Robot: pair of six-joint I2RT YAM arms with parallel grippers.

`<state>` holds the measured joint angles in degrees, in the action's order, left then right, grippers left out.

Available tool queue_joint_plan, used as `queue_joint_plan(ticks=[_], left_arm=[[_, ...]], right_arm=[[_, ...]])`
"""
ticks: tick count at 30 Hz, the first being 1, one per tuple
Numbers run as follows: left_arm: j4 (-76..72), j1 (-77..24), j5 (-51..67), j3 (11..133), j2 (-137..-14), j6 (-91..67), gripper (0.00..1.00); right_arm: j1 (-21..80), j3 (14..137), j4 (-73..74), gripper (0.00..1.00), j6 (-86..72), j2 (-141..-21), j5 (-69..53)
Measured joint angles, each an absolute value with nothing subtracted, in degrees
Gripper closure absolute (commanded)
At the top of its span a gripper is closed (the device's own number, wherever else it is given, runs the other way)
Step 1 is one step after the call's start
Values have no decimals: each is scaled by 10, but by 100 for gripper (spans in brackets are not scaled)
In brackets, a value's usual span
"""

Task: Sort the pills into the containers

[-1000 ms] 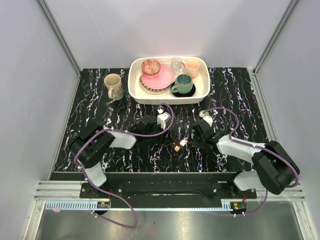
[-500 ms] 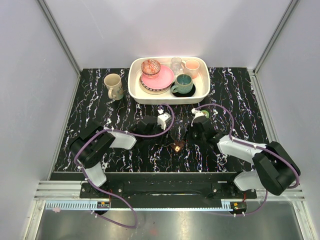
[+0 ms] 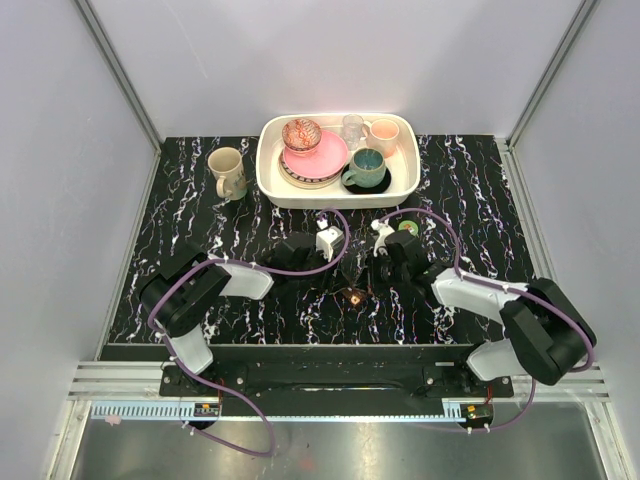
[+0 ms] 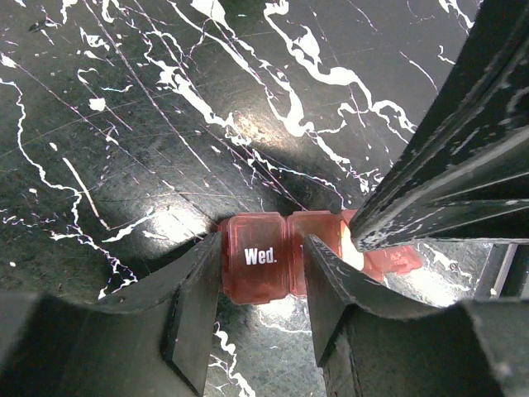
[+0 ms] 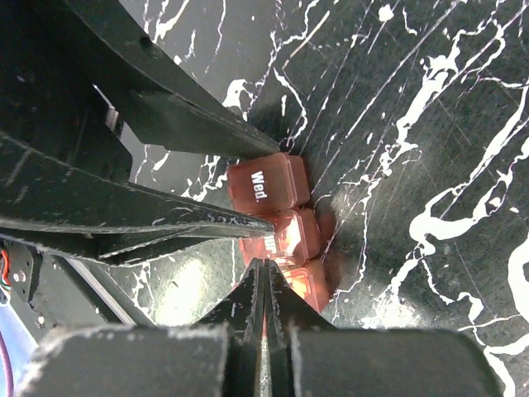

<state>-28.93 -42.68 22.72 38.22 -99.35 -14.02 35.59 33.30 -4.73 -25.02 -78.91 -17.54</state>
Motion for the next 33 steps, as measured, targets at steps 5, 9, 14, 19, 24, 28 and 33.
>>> queue_joint_plan(ticks=[5, 9, 14, 19, 24, 28, 33], left_arm=[[-289, -427, 227, 382, -994, -140, 54], [-289, -427, 227, 382, -994, -140, 54], [-289, -427, 227, 382, -994, -140, 54], [-289, -427, 227, 382, -994, -140, 54], [-289, -427, 227, 382, -994, -140, 54], [-289, -427, 227, 382, -994, -140, 54], [-289, -427, 227, 382, -994, -140, 54]], right_arm=[[356, 350, -30, 100, -241, -816, -188], [356, 360, -13, 100, -237, -825, -191], [356, 366, 17, 100, -233, -827, -191], [356, 370, 32, 100, -232, -828, -191], [356, 370, 33, 100, -232, -828, -193], [356, 370, 36, 100, -232, -828, -201], [356, 370, 45, 100, -232, -828, -220]])
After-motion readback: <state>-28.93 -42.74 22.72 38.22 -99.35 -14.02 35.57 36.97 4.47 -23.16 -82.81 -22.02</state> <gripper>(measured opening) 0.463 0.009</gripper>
